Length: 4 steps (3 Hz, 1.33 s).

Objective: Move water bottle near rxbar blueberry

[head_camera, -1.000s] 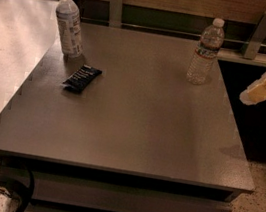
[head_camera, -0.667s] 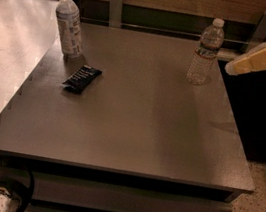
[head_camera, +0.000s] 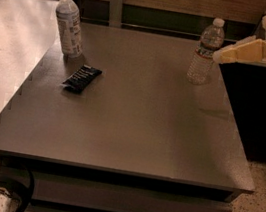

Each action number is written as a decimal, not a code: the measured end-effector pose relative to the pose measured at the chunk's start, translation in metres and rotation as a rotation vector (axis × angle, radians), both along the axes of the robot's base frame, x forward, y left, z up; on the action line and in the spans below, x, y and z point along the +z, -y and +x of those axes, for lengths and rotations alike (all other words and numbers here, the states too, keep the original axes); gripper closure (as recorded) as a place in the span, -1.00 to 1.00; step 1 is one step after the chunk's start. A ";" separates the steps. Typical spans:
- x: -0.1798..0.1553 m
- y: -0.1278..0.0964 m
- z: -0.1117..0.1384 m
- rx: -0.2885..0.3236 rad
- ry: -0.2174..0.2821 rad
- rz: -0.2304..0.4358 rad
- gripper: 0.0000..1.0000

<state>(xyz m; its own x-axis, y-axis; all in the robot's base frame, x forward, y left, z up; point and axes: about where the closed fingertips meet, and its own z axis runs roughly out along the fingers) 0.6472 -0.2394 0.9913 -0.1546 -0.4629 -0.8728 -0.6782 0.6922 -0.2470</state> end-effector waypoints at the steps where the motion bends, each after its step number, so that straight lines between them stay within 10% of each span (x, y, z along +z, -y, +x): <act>1: -0.021 0.000 0.011 -0.002 -0.014 0.075 -1.00; 4: -0.082 -0.020 0.054 0.093 0.008 0.474 -1.00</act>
Offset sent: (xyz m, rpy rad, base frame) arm 0.0479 -0.0111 -0.0835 0.3923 0.0402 -0.0068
